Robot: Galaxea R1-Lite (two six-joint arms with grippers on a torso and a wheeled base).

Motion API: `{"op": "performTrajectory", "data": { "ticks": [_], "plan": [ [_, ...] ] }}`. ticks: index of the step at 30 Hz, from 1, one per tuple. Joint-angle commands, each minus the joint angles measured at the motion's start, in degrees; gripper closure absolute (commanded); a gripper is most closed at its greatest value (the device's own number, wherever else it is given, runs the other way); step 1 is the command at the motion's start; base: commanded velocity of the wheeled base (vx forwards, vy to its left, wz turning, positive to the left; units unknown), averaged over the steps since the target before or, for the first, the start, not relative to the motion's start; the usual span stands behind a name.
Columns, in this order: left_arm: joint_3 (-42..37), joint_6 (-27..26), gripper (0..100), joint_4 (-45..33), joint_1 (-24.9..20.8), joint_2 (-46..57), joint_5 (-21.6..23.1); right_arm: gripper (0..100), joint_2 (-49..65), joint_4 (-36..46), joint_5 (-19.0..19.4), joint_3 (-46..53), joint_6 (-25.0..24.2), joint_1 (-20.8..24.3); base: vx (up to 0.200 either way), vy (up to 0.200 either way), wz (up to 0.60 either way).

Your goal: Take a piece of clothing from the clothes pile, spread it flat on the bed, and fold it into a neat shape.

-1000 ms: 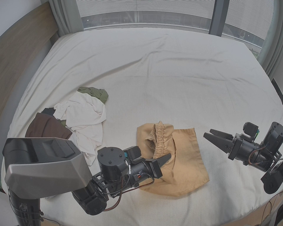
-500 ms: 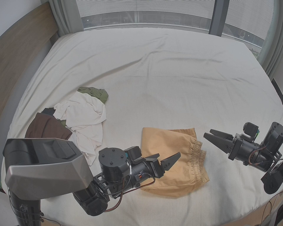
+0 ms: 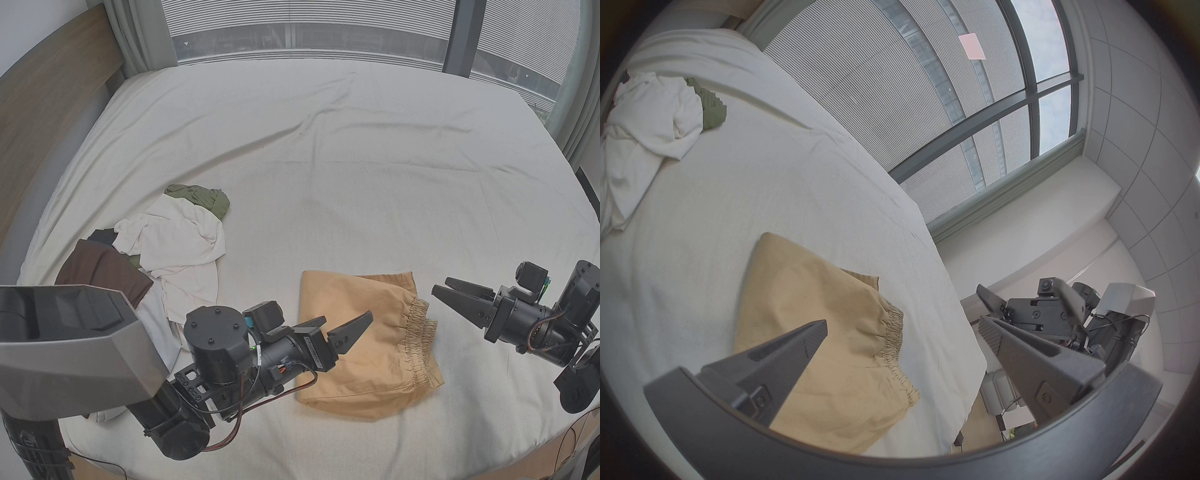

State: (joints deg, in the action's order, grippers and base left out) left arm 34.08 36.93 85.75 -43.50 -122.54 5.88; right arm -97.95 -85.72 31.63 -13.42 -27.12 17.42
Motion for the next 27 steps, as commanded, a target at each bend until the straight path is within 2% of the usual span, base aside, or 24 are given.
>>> {"op": "performTrajectory", "data": {
  "ticks": [1, 5, 6, 7, 9, 11, 14, 17, 21, 24, 27],
  "plan": [
    [-3.67, -0.89, 0, 0.03, 1.57, 5.03, 0.01, 0, -0.93, 2.58, -0.08, 0.59, 0.23, -0.72, 0.0, 0.0, 0.0],
    [-7.19, -2.38, 0, 0.65, 4.47, 7.93, 0.28, 0, -2.33, 6.45, -0.35, 0.59, 0.76, -0.98, 0.0, 0.0, 0.0],
    [-9.48, -3.18, 0, 0.91, 7.02, 9.95, 0.45, 0, -3.21, 7.68, -0.35, 0.68, 1.37, -1.51, 0.0, 0.0, 0.0],
    [-9.48, -3.18, 0, 0.91, 7.02, 9.95, 0.45, 0, -3.21, 7.68, -0.35, 0.68, 1.37, -1.51, 0.0, 0.0, 0.0],
    [-12.64, -3.35, 0, 1.44, 11.5, 14.08, 1.51, 0, -4.27, 9.17, -0.35, 0.77, 2.16, -2.3, 0.0, 0.0, 0.0],
    [-14.84, -3.44, 0, 0.91, 16.25, 17.86, 4.06, 0, -4.79, 10.05, -0.35, 0.85, 2.34, -2.83, 0.0, 0.0, 0.0],
    [-16.86, -3.53, 0, 0.91, 19.85, 20.32, 7.31, 0, -5.06, 10.84, -0.26, 0.85, 2.34, -2.83, 0.0, 0.0, 0.0],
    [-19.32, -4.49, 0, 0.74, 24.42, 23.31, 12.41, 0, -5.06, 12.69, -0.35, 0.85, 2.43, -2.83, 0.0, 0.0, 0.0],
    [-22.31, -6.08, 0, 1.0, 28.03, 23.84, 17.5, 0, -4.88, 14.8, -0.35, 0.94, 2.51, -3.27, 0.0, 0.0, 0.0],
    [-24.07, -6.43, 0, 1.44, 29.79, 23.31, 19.52, 0, -4.97, 16.38, -0.35, 0.94, 2.95, -4.68, 0.0, 0.0, 0.0],
    [-24.86, -8.36, 0, 1.35, 31.37, 22.61, 21.9, 0, -5.23, 19.19, -0.26, 0.85, 5.5, -6.79, 0.0, 0.0, 0.0]
  ]
}}
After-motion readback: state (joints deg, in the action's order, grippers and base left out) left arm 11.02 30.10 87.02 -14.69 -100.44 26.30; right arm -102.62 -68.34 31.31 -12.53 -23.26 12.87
